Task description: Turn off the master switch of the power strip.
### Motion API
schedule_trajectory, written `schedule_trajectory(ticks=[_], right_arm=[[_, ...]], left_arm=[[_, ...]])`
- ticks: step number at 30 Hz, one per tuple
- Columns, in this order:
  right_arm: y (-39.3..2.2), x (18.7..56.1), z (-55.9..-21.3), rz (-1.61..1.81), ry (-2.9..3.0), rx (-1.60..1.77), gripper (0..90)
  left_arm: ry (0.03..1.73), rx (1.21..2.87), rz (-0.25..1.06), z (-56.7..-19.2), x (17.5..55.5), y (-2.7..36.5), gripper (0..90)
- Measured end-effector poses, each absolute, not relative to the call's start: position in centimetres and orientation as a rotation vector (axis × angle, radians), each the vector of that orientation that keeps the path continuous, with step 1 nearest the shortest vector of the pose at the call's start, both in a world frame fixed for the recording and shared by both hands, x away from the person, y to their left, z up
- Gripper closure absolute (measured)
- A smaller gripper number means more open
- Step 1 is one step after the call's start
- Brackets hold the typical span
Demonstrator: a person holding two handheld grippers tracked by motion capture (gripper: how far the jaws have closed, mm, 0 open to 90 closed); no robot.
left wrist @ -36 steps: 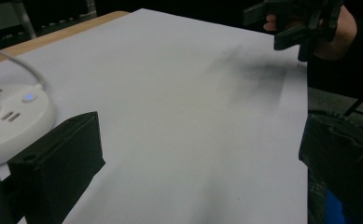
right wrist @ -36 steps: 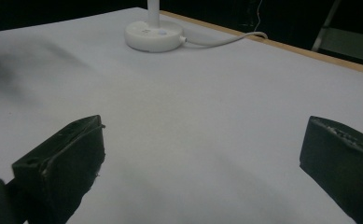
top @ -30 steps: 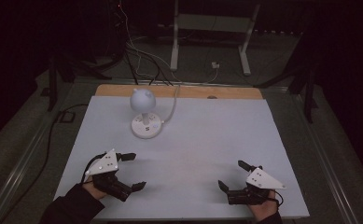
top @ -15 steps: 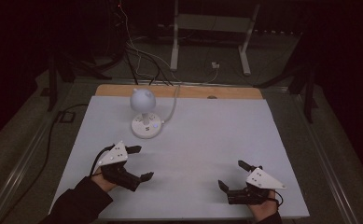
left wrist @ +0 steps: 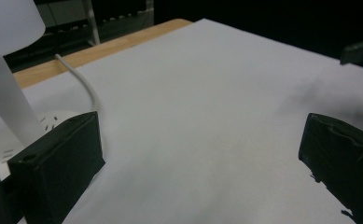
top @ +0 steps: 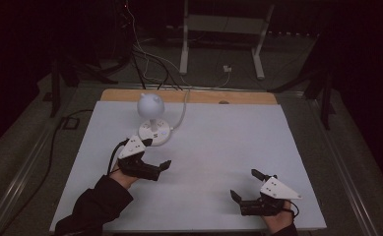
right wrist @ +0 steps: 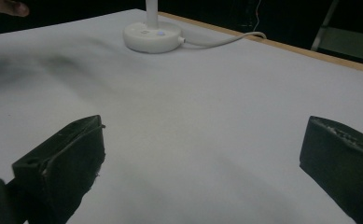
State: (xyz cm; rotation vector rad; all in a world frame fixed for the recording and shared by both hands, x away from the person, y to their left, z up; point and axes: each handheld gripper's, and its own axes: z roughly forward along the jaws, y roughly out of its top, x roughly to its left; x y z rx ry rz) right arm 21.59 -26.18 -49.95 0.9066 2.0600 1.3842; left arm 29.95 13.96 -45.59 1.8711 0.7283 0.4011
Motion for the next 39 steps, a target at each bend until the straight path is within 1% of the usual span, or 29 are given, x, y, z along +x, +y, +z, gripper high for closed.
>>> schedule_trajectory(ticks=[3, 7, 15, 17, 22, 26, 30, 32, 33, 34, 39], right_arm=[[-26.2, 21.6, -49.9, 1.385, 2.06, 0.905, 0.0], [-26.2, 21.6, -50.0, 1.382, 2.066, 0.902, 0.0], [-26.2, 21.6, -49.9, 1.387, 2.064, 0.901, 0.0], [-26.3, 21.6, -49.9, 1.39, 2.064, 0.902, 0.0], [-26.3, 21.6, -49.9, 1.395, 2.061, 0.903, 0.0], [-26.3, 21.6, -49.8, 1.394, 2.062, 0.897, 0.0], [-26.3, 21.6, -49.9, 1.398, 2.063, 0.9, 0.0], [-26.3, 21.6, -49.8, 1.401, 2.059, 0.899, 0.0], [-26.3, 21.6, -49.8, 1.401, 2.059, 0.899, 0.0], [-26.4, 21.6, -49.8, 1.404, 2.059, 0.904, 0.0], [-26.4, 21.6, -49.8, 1.407, 2.059, 0.905, 0.0]], left_arm=[[0.768, 1.877, 0.446, -45.6, 30.3, 13.6, 0.3], [0.813, 1.852, 0.428, -45.6, 30.8, 13.2, 0.3], [0.865, 1.853, 0.493, -45.8, 31.7, 12.1, 0.3], [0.891, 1.844, 0.487, -46.0, 32.0, 12.0, 0.3], [0.948, 1.856, 0.553, -46.3, 32.5, 11.3, 0.9], [1.028, 1.832, 0.585, -46.4, 33.0, 10.8, 0.9], [1.062, 1.822, 0.632, -46.5, 33.4, 10.4, 1.1], [1.07, 1.824, 0.65, -46.6, 33.6, 10.2, 4.0], [1.071, 1.821, 0.656, -46.6, 33.7, 10.1, 4.0], [1.07, 1.824, 0.667, -46.7, 33.8, 10.0, 6.2], [1.111, 1.806, 0.693, -47.0, 34.2, 9.6, 7.7]])
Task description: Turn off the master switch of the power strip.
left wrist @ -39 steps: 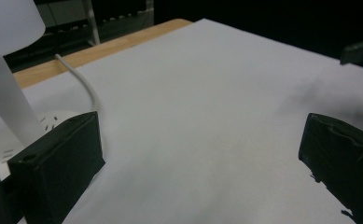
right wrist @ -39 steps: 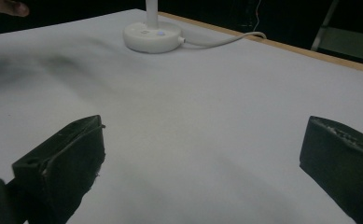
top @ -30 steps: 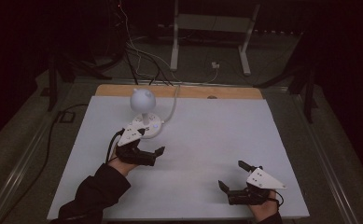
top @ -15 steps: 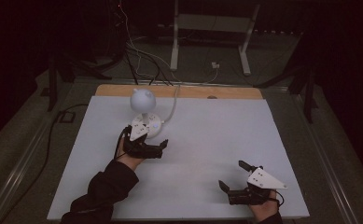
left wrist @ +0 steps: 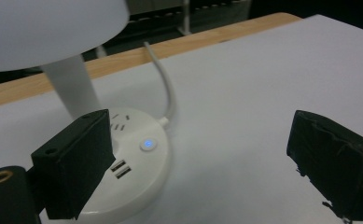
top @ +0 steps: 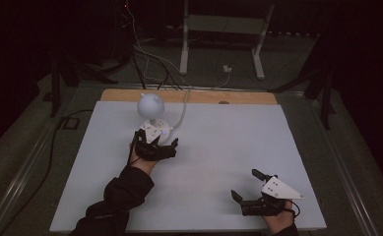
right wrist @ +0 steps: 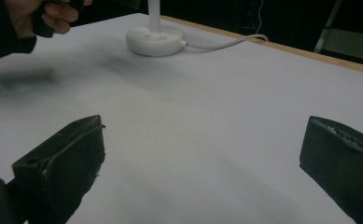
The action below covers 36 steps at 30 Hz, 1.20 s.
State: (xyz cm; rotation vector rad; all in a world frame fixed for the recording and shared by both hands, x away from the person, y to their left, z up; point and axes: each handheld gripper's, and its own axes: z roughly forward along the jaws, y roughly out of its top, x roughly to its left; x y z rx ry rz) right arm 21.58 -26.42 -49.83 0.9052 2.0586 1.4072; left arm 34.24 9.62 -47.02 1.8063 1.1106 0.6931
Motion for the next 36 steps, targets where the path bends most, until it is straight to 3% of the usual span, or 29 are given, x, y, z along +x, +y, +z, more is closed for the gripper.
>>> schedule_trajectory(ticks=[11, 13, 15, 19, 22, 23, 36], right_arm=[[-26.5, 21.5, -49.8, 1.413, 2.057, 0.908, 0.0], [-26.5, 21.5, -49.7, 1.409, 2.043, 0.909, 0.0], [-26.6, 21.5, -49.8, 1.411, 2.043, 0.909, 0.0], [-26.6, 21.5, -49.8, 1.416, 2.047, 0.913, 0.0], [-26.5, 21.5, -49.8, 1.414, 2.056, 0.91, 0.0], [-26.5, 21.5, -49.8, 1.412, 2.056, 0.904, 0.0], [-26.6, 21.5, -49.8, 1.421, 2.056, 0.912, 0.0]], left_arm=[[1.151, 1.796, 0.744, -47.8, 35.1, 9.6, 25.7], [1.163, 1.796, 0.758, -47.9, 35.3, 9.6, 34.3], [1.159, 1.798, 0.769, -48.0, 35.5, 9.5, 37.3], [1.145, 1.813, 0.775, -48.2, 35.8, 9.4, 55.9], [1.145, 1.812, 0.759, -48.4, 36.1, 9.5, 61.0], [1.145, 1.809, 0.763, -48.5, 36.2, 9.5, 66.4], [1.144, 1.841, 0.734, -49.9, 37.8, 9.9, 85.8]])
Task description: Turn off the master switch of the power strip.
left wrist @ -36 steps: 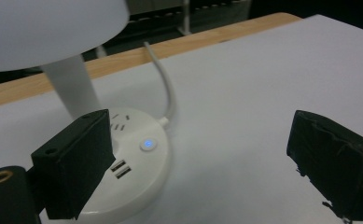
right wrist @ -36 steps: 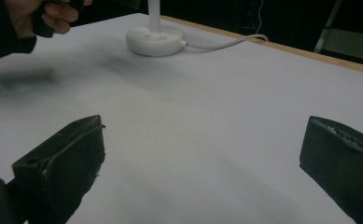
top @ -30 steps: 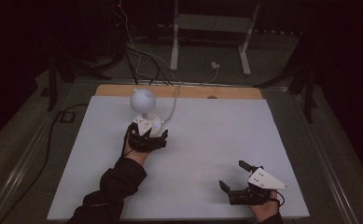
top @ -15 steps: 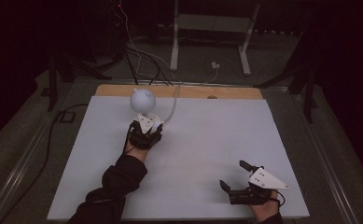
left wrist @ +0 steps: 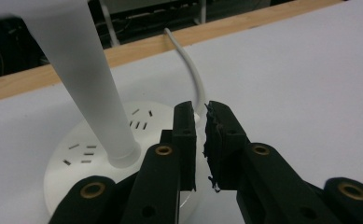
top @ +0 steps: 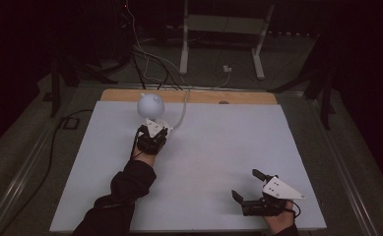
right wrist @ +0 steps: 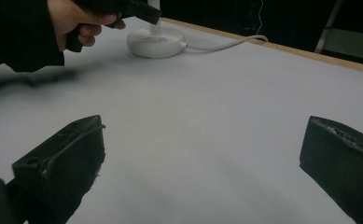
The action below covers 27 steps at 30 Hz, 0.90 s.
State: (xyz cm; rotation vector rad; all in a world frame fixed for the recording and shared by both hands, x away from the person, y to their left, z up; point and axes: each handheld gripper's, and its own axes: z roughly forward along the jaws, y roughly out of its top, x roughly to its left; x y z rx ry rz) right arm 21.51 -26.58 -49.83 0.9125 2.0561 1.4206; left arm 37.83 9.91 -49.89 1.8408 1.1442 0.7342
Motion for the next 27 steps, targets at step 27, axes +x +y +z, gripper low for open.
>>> schedule_trajectory(ticks=[27], right_arm=[[-26.6, 21.5, -49.9, 1.415, 2.061, 0.91, 0.0]], left_arm=[[1.13, 1.912, 0.817, -51.9, 39.6, 9.3, 90.0]])
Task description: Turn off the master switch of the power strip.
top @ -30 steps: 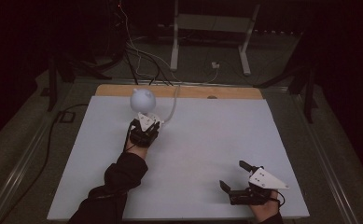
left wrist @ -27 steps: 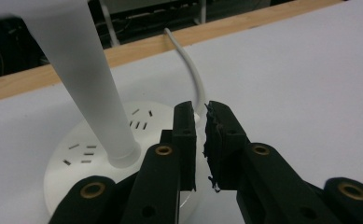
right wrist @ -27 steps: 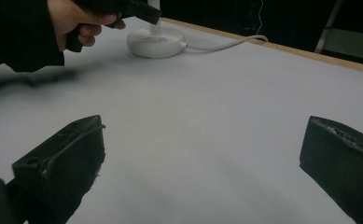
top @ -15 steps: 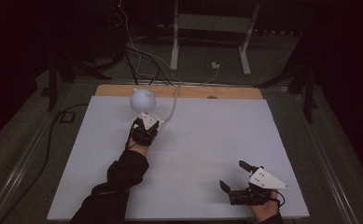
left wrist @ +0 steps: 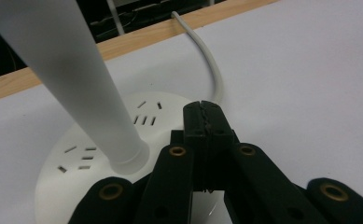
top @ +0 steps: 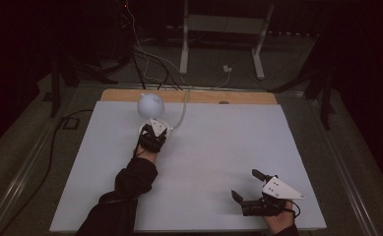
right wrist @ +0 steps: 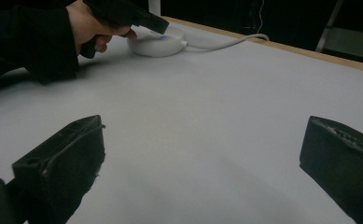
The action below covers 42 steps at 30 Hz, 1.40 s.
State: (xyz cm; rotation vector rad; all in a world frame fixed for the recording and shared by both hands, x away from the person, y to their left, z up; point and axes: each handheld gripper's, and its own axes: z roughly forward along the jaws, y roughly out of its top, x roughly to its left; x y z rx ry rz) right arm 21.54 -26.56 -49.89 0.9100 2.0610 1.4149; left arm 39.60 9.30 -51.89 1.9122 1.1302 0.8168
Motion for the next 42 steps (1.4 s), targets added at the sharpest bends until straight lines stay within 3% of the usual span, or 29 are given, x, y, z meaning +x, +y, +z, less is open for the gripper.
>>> schedule_trajectory(ticks=[15, 42], right_arm=[[-26.54, 21.57, -49.91, 1.415, 2.064, 0.914, 0.0], [-26.45, 21.54, -49.88, 1.415, 2.072, 0.905, 0.0]], left_arm=[[1.118, 1.95, 0.885, -52.34, 39.79, 9.0, 90.0], [1.111, 2.015, 0.898, -52.23, 39.91, 8.45, 90.0]])
